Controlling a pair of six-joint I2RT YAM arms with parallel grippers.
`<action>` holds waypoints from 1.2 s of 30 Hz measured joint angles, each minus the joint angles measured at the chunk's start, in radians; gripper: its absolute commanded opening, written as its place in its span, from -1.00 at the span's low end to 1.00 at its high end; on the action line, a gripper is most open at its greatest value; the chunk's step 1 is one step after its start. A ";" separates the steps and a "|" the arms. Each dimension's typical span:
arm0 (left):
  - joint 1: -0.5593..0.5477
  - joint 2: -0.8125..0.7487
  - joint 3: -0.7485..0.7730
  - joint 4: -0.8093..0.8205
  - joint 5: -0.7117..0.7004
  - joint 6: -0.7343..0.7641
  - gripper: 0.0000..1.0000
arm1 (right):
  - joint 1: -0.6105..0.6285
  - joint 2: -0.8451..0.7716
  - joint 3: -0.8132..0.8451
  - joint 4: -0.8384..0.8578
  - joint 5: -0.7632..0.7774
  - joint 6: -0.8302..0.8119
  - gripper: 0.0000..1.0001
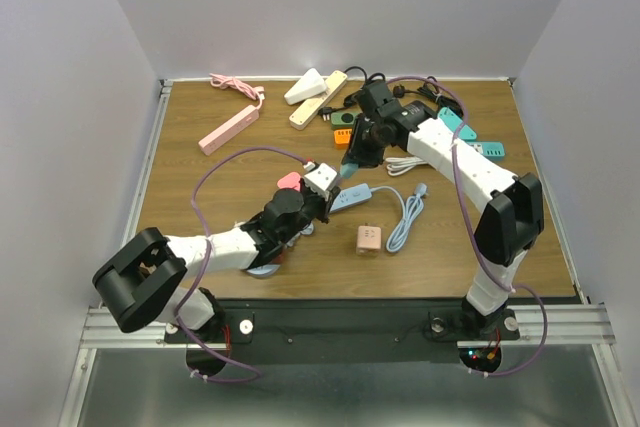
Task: Insert the plug
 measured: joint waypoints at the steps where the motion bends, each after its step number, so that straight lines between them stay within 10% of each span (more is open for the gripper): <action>1: 0.000 0.002 0.000 -0.004 0.000 0.000 -1.00 | 0.005 0.004 -0.002 0.003 -0.016 -0.008 -0.99; 3: -0.002 0.002 0.000 -0.004 -0.009 0.000 -0.98 | 0.011 0.009 -0.005 0.003 -0.035 -0.019 -0.99; 8: -0.026 0.003 0.000 0.000 -0.072 0.000 -0.02 | 0.018 0.011 -0.042 0.013 -0.077 -0.025 -0.99; 18: -0.080 0.062 0.014 0.024 -0.146 -0.003 0.29 | 0.018 0.013 -0.053 0.031 -0.115 0.002 -0.99; 29: -0.105 0.148 0.077 0.029 -0.288 0.003 0.17 | 0.014 0.012 -0.088 0.067 -0.145 0.021 -0.99; 36: -0.105 0.175 0.088 0.024 -0.325 0.029 -1.00 | 0.008 0.011 -0.109 0.084 -0.142 0.027 -0.99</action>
